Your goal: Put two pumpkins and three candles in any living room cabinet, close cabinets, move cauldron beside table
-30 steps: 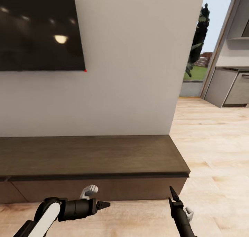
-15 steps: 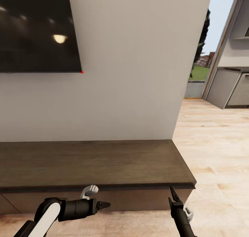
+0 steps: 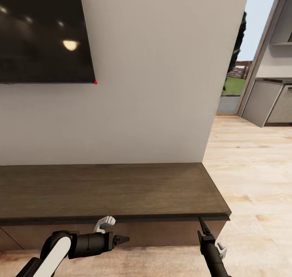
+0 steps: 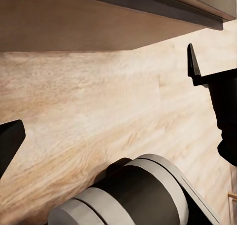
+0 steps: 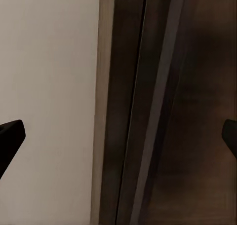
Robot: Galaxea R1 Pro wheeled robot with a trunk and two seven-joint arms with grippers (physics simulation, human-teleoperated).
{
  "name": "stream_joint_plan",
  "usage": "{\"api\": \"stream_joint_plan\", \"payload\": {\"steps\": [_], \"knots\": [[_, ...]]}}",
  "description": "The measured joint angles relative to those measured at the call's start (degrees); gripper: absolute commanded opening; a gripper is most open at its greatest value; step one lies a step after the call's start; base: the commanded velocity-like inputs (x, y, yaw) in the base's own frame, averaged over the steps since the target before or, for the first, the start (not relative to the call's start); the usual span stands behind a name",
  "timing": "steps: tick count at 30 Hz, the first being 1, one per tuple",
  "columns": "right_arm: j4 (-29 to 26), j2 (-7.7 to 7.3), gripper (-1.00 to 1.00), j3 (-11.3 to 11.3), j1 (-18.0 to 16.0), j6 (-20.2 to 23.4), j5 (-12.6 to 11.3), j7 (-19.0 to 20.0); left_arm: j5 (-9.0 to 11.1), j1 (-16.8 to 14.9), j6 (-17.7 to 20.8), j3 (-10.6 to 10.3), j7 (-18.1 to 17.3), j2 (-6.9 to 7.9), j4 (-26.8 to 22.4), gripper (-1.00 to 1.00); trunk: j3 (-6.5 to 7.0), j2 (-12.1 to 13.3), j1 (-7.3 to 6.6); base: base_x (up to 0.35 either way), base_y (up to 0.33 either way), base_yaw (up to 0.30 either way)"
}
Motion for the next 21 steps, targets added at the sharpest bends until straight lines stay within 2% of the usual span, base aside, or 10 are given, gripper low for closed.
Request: {"api": "stream_joint_plan", "payload": {"steps": [3,11,21], "knots": [[0.0,0.0,1.0,0.0,0.0,0.0,0.0,0.0,0.0,0.0,0.0,0.0,0.0,0.0,0.0,1.0,0.0,0.0,0.0,0.0,0.0,0.0],[0.0,0.0,1.0,0.0,0.0,-0.1,0.0,0.0,0.0,0.0,0.0,-0.1,0.0,0.0,0.0,1.0,-1.43,-3.2,1.75,0.0,0.0,0.0],[0.0,0.0,1.0,0.0,0.0,-0.1,0.0,0.0,0.0,0.0,0.0,-0.1,0.0,0.0,0.0,1.0,-1.44,-3.2,1.76,0.002,0.0,0.0]]}}
